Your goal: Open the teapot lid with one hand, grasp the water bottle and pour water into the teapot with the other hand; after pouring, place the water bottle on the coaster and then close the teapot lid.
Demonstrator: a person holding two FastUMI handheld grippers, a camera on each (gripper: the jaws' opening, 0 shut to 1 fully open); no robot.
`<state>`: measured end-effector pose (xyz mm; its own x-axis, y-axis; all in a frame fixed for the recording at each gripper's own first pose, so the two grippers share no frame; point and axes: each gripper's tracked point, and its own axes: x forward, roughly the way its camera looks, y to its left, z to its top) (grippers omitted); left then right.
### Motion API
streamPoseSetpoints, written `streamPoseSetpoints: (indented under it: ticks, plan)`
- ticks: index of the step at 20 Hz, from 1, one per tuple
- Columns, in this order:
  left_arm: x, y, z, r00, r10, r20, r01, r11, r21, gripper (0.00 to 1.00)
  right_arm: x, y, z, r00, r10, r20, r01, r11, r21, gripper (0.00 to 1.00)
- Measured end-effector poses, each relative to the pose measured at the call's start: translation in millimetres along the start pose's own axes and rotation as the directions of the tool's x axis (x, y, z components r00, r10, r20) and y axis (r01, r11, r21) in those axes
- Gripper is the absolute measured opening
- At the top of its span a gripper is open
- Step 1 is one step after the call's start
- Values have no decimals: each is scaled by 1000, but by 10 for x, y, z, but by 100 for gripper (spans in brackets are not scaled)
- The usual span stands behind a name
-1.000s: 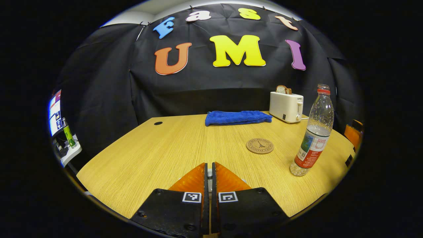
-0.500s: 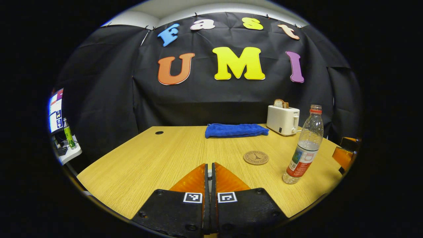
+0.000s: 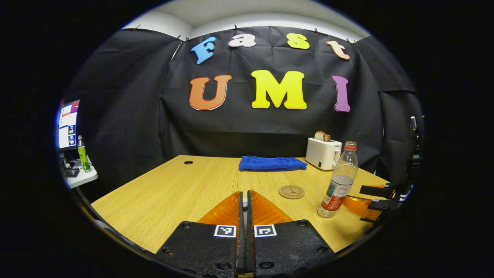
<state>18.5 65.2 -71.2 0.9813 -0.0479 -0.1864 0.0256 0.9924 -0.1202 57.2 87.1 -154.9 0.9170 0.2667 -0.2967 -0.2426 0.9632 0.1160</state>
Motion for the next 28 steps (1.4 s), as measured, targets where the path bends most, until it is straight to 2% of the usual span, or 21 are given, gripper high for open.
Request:
streamPoseSetpoints:
  ticks: [3, 9, 11, 13, 15, 17, 19, 20, 23, 25, 28]
  plan:
    - [-32, 42, 106, 1000, 4, 26, -4, 1000, 7, 3, 176, 29, 48, 1000, -16, 1, 16, 1000, -12, 95]
    - [-81, 174, 155, 1000, 10, 29, -11, 1000, 9, 3, 327, 108, 134, 1000, -15, 1, 15, 999, 42, 96]
    - [-83, 213, 160, 999, 12, 30, -13, 1000, 6, 3, 388, 141, 131, 1000, -11, -10, 11, 999, 30, 92]
    - [-91, 236, 159, 1000, 12, 26, -12, 1000, 5, 3, 400, 143, 158, 1000, -17, -12, 17, 1000, 12, 75]
    - [-95, 251, 164, 1000, 8, 24, -8, 1000, 0, 3, 387, 205, 196, 1000, -14, -17, 13, 999, -49, 73]
    - [-103, 300, 173, 1000, 7, 26, -7, 1000, -13, 3, 377, 274, 288, 1000, -9, -10, 7, 988, -155, 70]
    - [-105, 346, 160, 1000, 9, 21, -9, 1000, -19, 3, 381, 363, 395, 1000, -7, 1, 7, 957, -291, 70]
    - [-99, 380, 162, 1000, 12, 22, -12, 1000, -20, 3, 390, 416, 422, 1000, -7, 5, 8, 930, -368, 71]
    - [-104, 454, 143, 1000, 18, 9, -18, 999, -27, 3, 427, 515, 456, 1000, -1, 16, 9, 831, -556, 71]
    - [-117, 481, 134, 1000, 15, 2, -15, 1000, -24, 3, 470, 556, 469, 1000, -5, 26, 21, 753, -658, 70]
    - [-124, 539, 119, 1000, 8, -4, -8, 1000, -20, 3, 579, 644, 392, 1000, 2, 14, 9, 655, -756, 71]
